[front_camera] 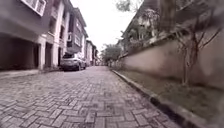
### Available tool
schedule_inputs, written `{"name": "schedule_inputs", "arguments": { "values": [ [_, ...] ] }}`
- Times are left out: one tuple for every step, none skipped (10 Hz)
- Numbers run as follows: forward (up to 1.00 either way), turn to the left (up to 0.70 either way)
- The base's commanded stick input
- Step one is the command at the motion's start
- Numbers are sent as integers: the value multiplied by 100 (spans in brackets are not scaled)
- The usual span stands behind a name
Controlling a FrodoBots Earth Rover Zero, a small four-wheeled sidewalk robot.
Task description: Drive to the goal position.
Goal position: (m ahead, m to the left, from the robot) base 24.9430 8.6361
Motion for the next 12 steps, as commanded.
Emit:
{"name": "schedule_inputs", "arguments": {
  "values": [
    [70, 0],
    [70, 0],
    [70, 34],
    [70, 14],
    [70, 0],
    [70, 0],
    [70, 0],
    [70, 0],
    [70, 0],
    [70, 0],
    [70, 0],
    [70, 0]
  ]
}}
